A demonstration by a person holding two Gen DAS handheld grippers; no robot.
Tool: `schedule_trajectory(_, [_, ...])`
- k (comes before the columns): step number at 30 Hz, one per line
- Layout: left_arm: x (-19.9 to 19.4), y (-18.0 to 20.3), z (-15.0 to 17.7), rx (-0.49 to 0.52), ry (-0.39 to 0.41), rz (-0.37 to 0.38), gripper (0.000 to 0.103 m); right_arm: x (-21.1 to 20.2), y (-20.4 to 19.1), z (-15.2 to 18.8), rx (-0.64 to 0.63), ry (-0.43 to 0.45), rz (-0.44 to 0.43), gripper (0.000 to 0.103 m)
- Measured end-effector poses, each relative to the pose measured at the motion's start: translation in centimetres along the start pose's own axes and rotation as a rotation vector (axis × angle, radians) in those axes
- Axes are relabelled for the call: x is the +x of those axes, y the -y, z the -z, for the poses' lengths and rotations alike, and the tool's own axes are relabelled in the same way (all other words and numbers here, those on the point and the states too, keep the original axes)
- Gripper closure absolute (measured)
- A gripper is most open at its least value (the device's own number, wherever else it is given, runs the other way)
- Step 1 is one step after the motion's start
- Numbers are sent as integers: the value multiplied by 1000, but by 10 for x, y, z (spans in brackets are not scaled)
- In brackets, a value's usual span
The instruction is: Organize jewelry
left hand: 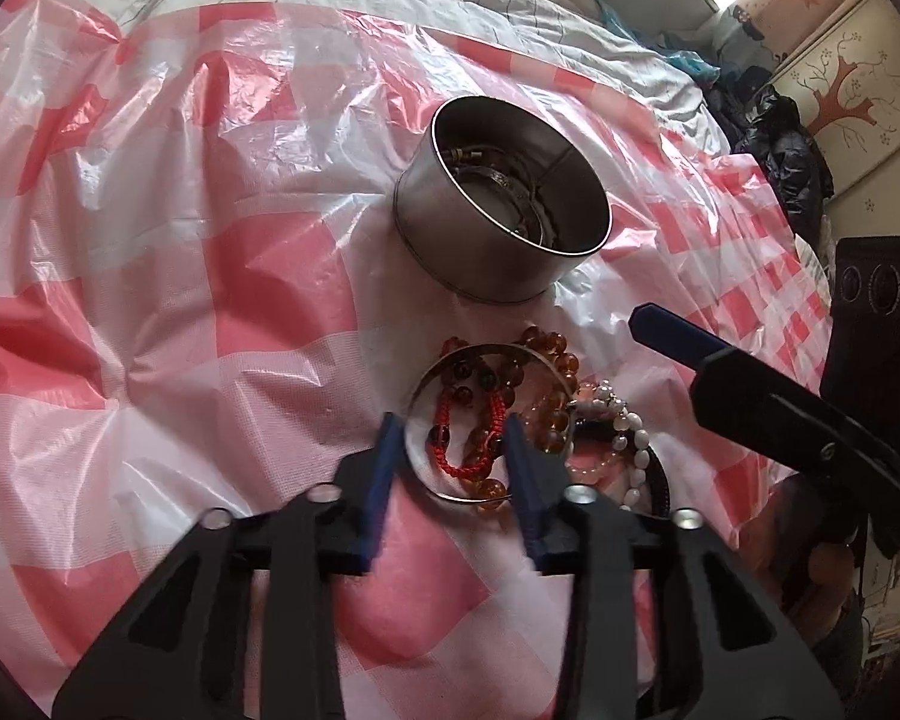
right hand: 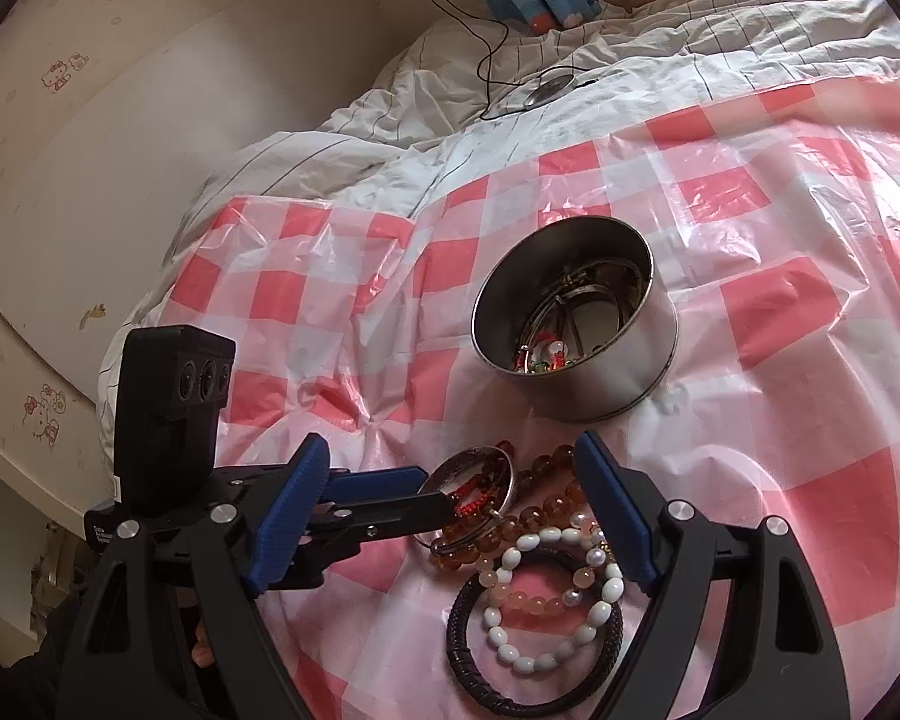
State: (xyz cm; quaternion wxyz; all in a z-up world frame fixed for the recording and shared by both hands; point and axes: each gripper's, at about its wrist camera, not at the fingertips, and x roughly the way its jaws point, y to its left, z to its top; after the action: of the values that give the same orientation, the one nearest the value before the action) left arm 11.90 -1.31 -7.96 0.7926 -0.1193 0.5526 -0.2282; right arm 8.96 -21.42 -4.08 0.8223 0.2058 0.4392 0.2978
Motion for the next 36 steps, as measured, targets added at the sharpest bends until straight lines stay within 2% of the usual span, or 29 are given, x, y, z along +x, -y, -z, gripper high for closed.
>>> schedule_trajectory(1, [0, -3, 0, -21, -3, 15, 99, -1, 1, 0, 5, 3, -2, 20])
schedule_trajectory(7, [-16, -23, 1, -137, 50, 161, 101, -5, 8, -1, 41, 19, -17, 20])
schedule_trajectory(10, [-34, -33, 2, -188, 113, 266, 103, -4, 8, 0, 42, 15, -12, 20])
schedule_trajectory(12, [-49, -41, 3, -215, 167, 305, 103, 0, 6, 0, 29, 5, -6, 20])
schedule_trajectory(13, [-56, -46, 3, -227, 192, 299, 103, 3, 3, 0, 13, -5, 5, 20])
schedule_trajectory(15, [-62, -51, 3, -225, 209, 241, 103, 8, -3, 1, -20, -20, 28, 20])
schedule_trajectory(17, [-51, -51, 4, -223, 145, 258, 103, 9, -5, 2, -32, -26, 29, 20])
schedule_trajectory(20, [-33, -35, 2, -149, 61, 215, 103, 6, -1, 1, -15, -13, 31, 18])
schedule_trajectory(21, [-28, -29, 1, -124, 43, 203, 99, 4, 1, 1, -2, -4, 28, 18])
schedule_trajectory(24, [-18, -17, -2, -78, 24, 130, 68, -1, 9, -1, 39, 12, 10, 17])
schedule_trajectory(25, [-14, -14, -2, -68, 16, 117, 67, -2, 11, -1, 48, 13, 5, 17])
schedule_trajectory(28, [-2, -7, 0, -33, -17, 70, 68, -3, 10, -2, 42, 12, 3, 17])
schedule_trajectory(29, [0, -5, 2, -19, -19, 51, 72, -2, 8, -2, 36, 10, 3, 17])
schedule_trajectory(30, [1, -3, 3, -6, -25, 43, 90, -2, 7, -2, 29, 9, 4, 16])
schedule_trajectory(31, [2, -1, 4, 3, -23, 32, 98, -2, 6, -2, 23, 8, 6, 16])
schedule_trajectory(32, [1, 0, 5, 6, -16, 32, 98, -2, 5, -2, 19, 7, 8, 16])
schedule_trajectory(33, [-2, -1, 5, 2, -9, 45, 99, -2, 4, -1, 17, 7, 10, 16])
schedule_trajectory(36, [-15, -10, 6, -53, 36, 151, 100, -2, 4, -1, 22, 11, 8, 16])
